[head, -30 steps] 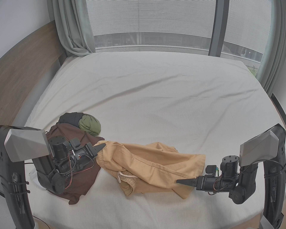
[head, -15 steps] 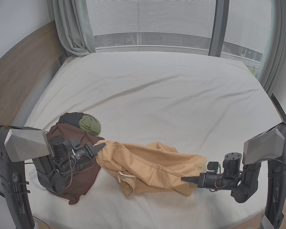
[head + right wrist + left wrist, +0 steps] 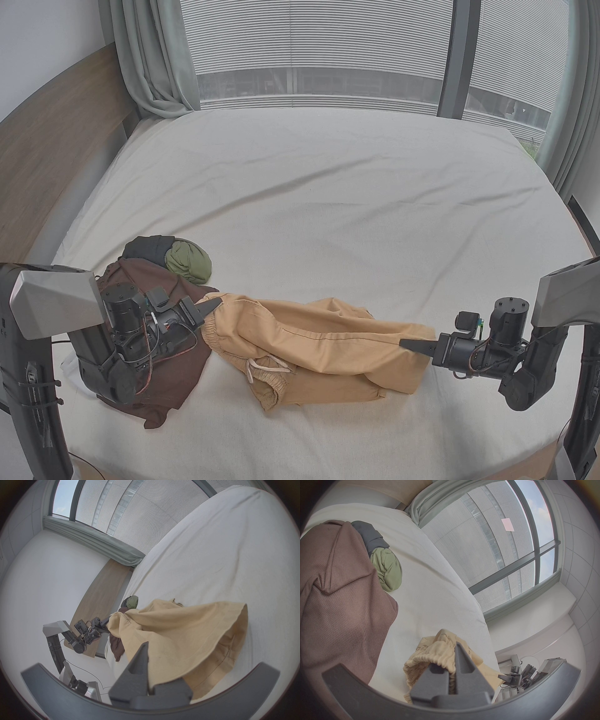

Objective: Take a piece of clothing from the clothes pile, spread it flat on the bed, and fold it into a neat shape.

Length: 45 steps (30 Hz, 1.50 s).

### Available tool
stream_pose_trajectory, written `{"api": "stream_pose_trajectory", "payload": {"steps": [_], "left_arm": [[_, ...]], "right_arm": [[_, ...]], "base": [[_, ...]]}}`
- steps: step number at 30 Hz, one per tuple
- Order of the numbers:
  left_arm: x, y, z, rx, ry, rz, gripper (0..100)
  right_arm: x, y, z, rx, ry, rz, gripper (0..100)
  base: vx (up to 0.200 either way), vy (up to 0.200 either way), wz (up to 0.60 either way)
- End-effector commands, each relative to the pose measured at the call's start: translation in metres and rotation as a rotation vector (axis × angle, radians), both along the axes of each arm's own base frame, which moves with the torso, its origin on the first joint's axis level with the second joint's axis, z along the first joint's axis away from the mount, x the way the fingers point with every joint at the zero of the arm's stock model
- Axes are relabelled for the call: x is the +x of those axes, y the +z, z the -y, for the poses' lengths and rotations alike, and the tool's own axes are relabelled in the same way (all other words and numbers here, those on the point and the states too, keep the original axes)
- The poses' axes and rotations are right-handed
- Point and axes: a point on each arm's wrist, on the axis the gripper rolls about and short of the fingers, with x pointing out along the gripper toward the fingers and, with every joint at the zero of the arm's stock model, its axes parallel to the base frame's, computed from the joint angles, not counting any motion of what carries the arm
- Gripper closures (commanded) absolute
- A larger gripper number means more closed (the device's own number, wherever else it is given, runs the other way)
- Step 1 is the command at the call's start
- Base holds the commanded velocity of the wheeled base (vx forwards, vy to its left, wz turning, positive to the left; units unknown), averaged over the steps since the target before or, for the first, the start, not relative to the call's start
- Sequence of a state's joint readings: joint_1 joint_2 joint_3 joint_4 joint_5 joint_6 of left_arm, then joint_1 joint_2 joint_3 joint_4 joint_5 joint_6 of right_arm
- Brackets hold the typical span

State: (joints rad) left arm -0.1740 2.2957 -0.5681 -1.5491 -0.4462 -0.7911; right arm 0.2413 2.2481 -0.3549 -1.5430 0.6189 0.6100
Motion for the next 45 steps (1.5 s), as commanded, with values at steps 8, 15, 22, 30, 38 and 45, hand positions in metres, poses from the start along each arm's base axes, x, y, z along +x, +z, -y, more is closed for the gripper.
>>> {"api": "stream_pose_trajectory", "payload": {"steps": [8,15,22,30,38,45], "left_arm": [[-0.003,0.027,-0.002,-0.016,-0.004,0.075,100],[-0.008,0.046,-0.003,-0.028,-0.005,0.126,100],[-0.011,0.058,-0.004,-0.036,-0.006,0.157,100],[-0.019,0.085,-0.003,-0.056,-0.014,0.233,100],[-0.025,0.099,-0.003,-0.066,-0.017,0.27,100],[-0.026,0.103,-0.002,-0.067,-0.019,0.283,100]], "right_arm": [[-0.004,0.041,0.002,0.062,-0.01,0.101,100],[-0.01,0.063,0.004,0.087,-0.016,0.16,100],[-0.011,0.069,0.005,0.096,-0.019,0.181,100],[-0.013,0.083,0.006,0.109,-0.023,0.228,100],[-0.016,0.099,0.007,0.15,-0.027,0.255,100],[-0.014,0.101,0.009,0.153,-0.034,0.269,100]], "base": [[0.0,0.0,0.0],[0.0,0.0,0.0],[0.0,0.0,0.0],[0.0,0.0,0.0],[0.0,0.0,0.0],[0.0,0.0,0.0]]}}
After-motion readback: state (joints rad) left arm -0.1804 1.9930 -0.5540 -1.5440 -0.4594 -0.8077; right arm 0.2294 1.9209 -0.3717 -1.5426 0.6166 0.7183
